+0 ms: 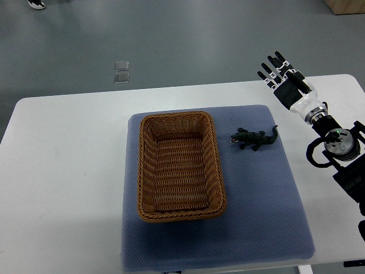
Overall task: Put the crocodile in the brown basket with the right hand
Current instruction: 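Move the right hand over the dark green toy crocodile beside the basket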
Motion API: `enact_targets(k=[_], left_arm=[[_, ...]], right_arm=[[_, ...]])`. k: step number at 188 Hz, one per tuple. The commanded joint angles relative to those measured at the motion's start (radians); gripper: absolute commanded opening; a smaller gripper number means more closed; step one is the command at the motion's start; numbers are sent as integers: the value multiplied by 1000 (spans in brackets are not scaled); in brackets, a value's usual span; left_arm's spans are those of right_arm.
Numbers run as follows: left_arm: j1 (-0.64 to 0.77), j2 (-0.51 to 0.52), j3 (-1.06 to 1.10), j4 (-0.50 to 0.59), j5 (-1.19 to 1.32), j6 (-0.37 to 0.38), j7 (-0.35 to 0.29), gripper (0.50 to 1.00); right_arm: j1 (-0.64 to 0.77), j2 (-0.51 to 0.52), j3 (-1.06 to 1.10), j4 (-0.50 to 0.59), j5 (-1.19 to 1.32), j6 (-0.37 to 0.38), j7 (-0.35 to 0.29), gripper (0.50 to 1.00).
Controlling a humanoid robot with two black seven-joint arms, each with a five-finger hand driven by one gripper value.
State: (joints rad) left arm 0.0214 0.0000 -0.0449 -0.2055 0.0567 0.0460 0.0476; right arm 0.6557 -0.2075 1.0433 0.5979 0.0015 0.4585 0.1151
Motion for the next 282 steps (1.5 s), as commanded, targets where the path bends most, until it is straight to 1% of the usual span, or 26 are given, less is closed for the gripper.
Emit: enact_targets(k=[1,82,103,138,164,179,187,199,208,212,214,223,243,264,282], left_arm=[[0,0,2,0,0,0,0,1000],[0,0,2,0,0,3,0,1000],[0,0,2,2,0,6,0,1000],[2,0,2,2,0,8,0,1000],[2,0,2,2,0,8,0,1000],[2,0,0,2,0,8,0,1000],[2,0,0,2,0,8,0,1000],[2,0,2,2,0,8,0,1000],[2,0,2,2,0,8,0,1000],[2,0,2,2,0,8,0,1000],[2,0,2,2,0,8,0,1000],[2,0,2,2,0,8,0,1000],[2,0,3,0,0,8,0,1000],[2,0,3,0,0,6,0,1000],[2,0,3,0,0,5,0,1000]], right_arm=[[1,-1,-2,2,-2,0,0,930],[15,-15,-46,10,-21,8,-9,930],[21,-20,-85,11,-86,11,-9,930],[62,-46,-114,17,-318,40,-15,928],[139,-90,-189,51,-606,3,-29,928],[197,-144,-247,100,-814,-7,-32,926],[214,-167,-266,128,-884,-9,-37,926],[254,-210,-299,184,-992,-3,-66,924],[294,-245,-333,237,-1058,-1,-112,921],[309,-257,-348,255,-1072,-4,-133,921],[309,-257,-348,255,-1072,-4,-134,921],[347,-282,-391,293,-1097,-9,-182,919],[424,-329,-496,330,-1104,-17,-267,917],[473,-378,-597,384,-1123,-20,-288,913],[475,-403,-632,434,-1150,-41,-307,911]])
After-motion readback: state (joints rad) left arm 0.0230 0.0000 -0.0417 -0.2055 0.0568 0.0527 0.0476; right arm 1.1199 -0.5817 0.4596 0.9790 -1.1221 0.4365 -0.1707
